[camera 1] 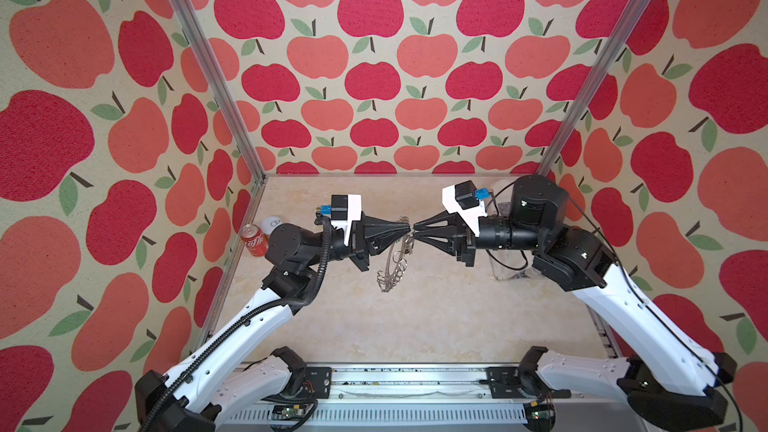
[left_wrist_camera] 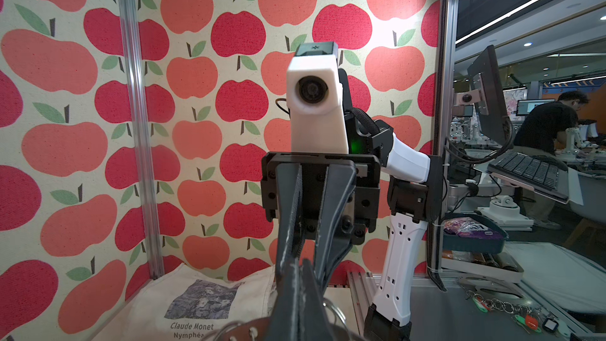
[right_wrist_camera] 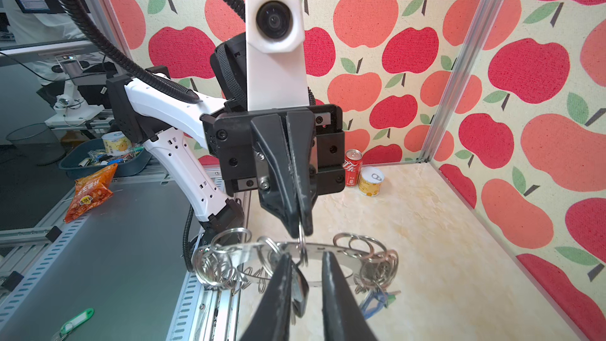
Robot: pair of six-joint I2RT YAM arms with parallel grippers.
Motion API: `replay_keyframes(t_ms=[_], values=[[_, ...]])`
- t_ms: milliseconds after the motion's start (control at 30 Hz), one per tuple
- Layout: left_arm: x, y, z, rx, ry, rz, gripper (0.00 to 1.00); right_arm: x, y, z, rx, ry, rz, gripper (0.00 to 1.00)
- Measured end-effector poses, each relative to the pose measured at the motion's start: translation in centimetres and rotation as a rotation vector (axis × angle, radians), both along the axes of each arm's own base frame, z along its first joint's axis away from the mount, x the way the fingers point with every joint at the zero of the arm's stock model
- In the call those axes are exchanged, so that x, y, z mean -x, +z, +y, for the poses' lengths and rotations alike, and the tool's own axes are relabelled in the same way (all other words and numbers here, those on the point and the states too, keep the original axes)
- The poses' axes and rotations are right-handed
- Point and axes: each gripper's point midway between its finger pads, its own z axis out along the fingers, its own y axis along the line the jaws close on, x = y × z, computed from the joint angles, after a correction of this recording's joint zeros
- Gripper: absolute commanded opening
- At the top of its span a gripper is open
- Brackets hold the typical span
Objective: Put the keys on the keyring
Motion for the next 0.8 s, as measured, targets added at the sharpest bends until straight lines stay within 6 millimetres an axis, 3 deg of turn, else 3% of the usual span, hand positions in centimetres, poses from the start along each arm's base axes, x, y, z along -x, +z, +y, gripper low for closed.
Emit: replay_keyframes(t_ms=[233, 633, 800], values=[[0.14, -0.05, -0.03, -0.003, -0.008, -0.002, 0.00, 0.01, 0.00, 0.00, 0.000, 0.000, 0.000, 0.16], [0.20, -0.04, -0.07, -0.003, -0.010, -0.002, 0.00, 0.46, 0.13, 0.04, -0.006, 0.026, 0.011, 0.00], [0.20, -0.03, -0.06, -0.003, -0.009, -0.002, 0.00, 0.47, 0.13, 0.04, -0.007, 0.025, 0.015, 0.00]])
